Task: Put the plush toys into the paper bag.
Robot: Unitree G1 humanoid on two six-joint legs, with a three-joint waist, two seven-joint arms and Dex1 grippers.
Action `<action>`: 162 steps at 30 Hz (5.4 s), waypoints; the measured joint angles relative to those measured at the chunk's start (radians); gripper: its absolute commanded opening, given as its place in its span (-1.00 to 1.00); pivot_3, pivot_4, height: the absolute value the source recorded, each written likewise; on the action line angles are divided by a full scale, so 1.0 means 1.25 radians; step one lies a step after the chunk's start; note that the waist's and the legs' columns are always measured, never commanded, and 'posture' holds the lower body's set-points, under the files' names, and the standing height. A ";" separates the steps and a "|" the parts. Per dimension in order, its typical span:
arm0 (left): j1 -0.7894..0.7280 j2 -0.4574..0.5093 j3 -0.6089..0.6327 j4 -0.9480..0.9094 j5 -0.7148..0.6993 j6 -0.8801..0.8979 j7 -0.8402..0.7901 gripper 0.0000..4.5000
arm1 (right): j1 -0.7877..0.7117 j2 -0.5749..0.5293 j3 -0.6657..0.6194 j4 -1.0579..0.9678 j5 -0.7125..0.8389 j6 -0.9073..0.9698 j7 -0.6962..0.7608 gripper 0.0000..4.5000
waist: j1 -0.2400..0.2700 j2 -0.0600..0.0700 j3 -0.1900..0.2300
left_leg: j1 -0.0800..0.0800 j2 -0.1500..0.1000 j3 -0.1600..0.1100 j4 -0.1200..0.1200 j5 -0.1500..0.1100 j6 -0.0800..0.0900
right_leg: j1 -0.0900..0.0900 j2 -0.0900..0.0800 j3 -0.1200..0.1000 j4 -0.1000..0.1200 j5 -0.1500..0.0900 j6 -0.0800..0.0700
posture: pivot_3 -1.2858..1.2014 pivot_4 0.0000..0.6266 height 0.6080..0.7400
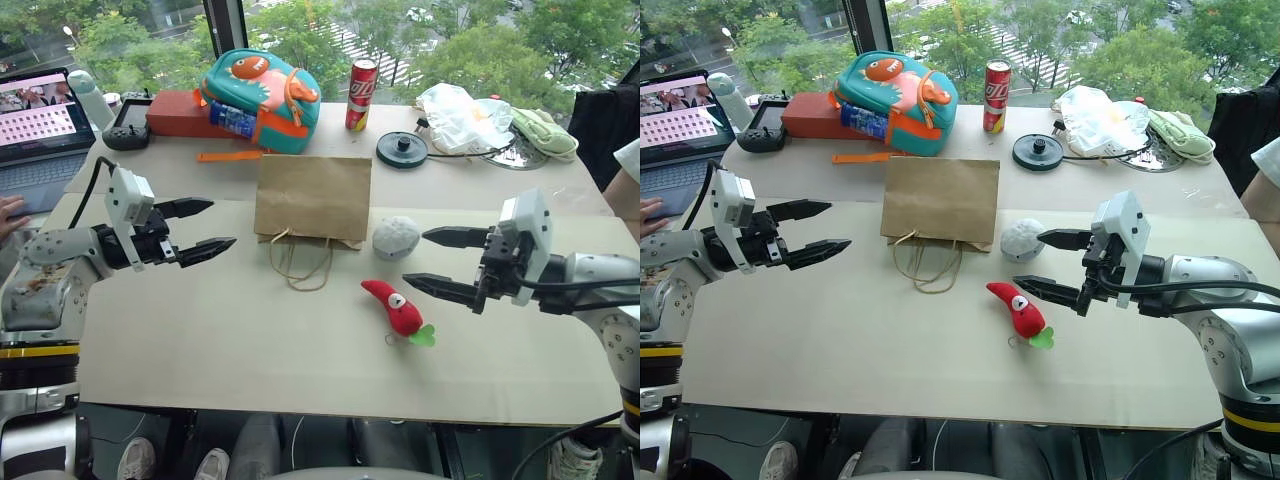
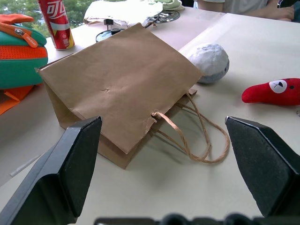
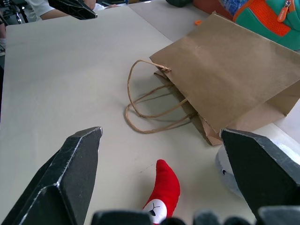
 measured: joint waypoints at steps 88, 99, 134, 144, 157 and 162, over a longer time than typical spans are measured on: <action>-0.421 -0.233 -0.190 0.493 0.273 -0.420 -0.108 -1.00 | -0.166 0.419 0.353 0.141 -0.293 0.016 -0.520 -0.96 | -0.006 0.001 -0.001 | -0.004 0.000 -0.003 0.007 0.000 0.001 | -0.001 0.002 0.000 0.007 0.000 0.001 | 0.03 -0.52 0.82; -0.419 -0.230 -0.187 0.455 0.253 -0.394 -0.108 -1.00 | -0.269 0.576 0.368 0.422 -0.436 -0.099 -0.591 -0.96 | -0.007 0.001 -0.001 | -0.003 0.000 -0.003 0.007 0.000 0.001 | -0.002 0.002 0.000 0.007 0.000 0.001 | 0.03 -0.52 0.82; -0.402 -0.230 -0.157 0.331 0.184 -0.226 -0.041 -1.00 | -0.253 0.609 0.393 0.490 -0.535 -0.064 -0.540 -0.96 | -0.023 0.001 -0.001 | -0.004 0.000 -0.004 0.007 0.000 0.001 | -0.002 0.002 0.000 0.010 0.000 0.001 | 0.03 -0.52 0.82; -0.377 -0.229 -0.153 0.319 0.183 -0.215 -0.031 -1.00 | -0.167 0.555 0.311 0.161 -0.407 0.041 -0.433 -0.96 | -0.022 0.001 -0.001 | -0.005 0.000 -0.005 0.007 -0.001 0.001 | -0.002 0.002 -0.001 0.010 0.000 0.001 | 0.03 -0.52 0.82; -0.371 -0.227 -0.149 0.315 0.183 -0.213 -0.031 -1.00 | -0.186 0.453 0.117 0.151 -0.360 0.161 -0.493 0.56 | -0.022 0.001 -0.001 | -0.005 0.000 -0.004 0.007 0.000 0.001 | -0.002 0.002 0.000 0.006 0.000 0.001 | 0.03 -0.52 0.82; -0.371 -0.227 -0.148 0.311 0.183 -0.213 -0.031 -1.00 | -0.194 0.419 0.146 0.247 -0.397 0.152 -0.506 0.99 | -0.022 0.001 -0.001 | -0.005 -0.001 -0.004 0.007 0.000 0.001 | -0.002 0.002 0.000 0.006 0.000 0.001 | 0.03 -0.52 0.82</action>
